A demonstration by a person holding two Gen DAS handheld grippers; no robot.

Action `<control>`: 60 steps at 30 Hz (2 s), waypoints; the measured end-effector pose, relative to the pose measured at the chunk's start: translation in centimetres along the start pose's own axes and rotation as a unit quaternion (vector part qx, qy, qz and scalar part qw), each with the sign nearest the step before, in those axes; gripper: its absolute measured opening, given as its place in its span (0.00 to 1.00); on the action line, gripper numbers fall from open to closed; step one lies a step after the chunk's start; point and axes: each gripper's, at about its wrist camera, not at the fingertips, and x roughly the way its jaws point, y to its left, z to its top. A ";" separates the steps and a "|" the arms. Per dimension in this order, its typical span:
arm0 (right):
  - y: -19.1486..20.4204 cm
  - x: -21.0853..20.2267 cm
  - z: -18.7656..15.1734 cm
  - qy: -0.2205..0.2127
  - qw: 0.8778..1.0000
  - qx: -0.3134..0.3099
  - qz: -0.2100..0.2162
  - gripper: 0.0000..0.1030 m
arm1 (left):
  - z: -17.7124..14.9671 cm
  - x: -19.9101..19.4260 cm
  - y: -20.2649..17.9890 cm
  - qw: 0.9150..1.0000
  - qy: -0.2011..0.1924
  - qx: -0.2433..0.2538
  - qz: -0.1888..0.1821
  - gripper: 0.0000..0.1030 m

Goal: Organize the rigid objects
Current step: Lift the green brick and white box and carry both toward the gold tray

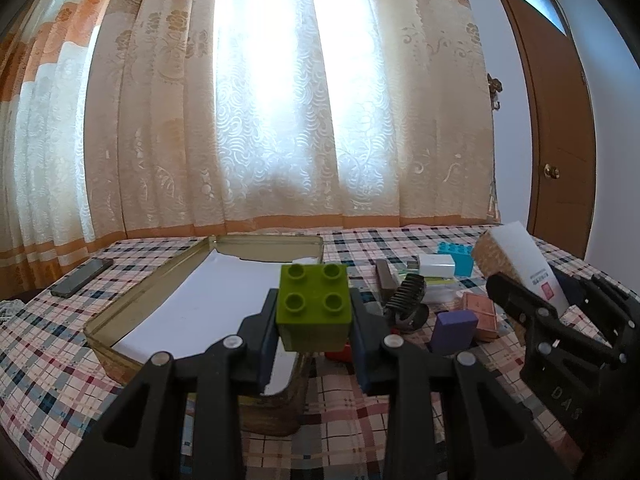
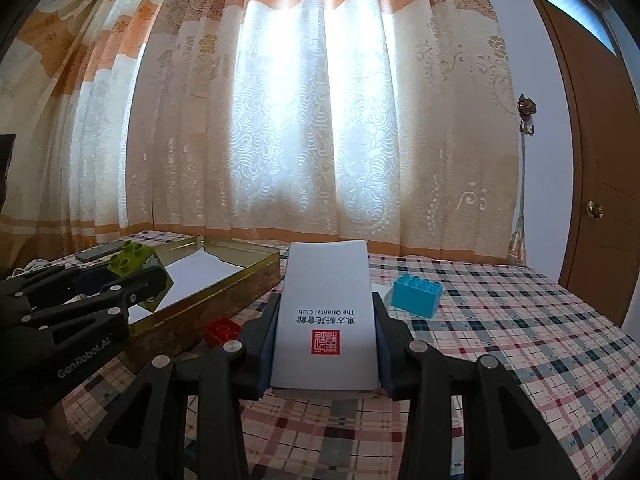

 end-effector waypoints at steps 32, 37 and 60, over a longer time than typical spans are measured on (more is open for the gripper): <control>4.3 0.1 0.3 0.004 0.999 -0.024 0.036 0.42 | -0.1 0.0 3.4 0.999 0.002 -0.025 0.031 0.30; 4.9 0.2 0.4 0.007 0.999 -0.027 0.038 0.42 | 0.0 0.1 4.0 0.999 0.003 -0.029 0.037 0.30; 8.1 0.8 0.8 0.022 0.996 -0.034 0.074 0.43 | -0.3 -0.1 7.2 0.997 0.007 -0.050 0.063 0.30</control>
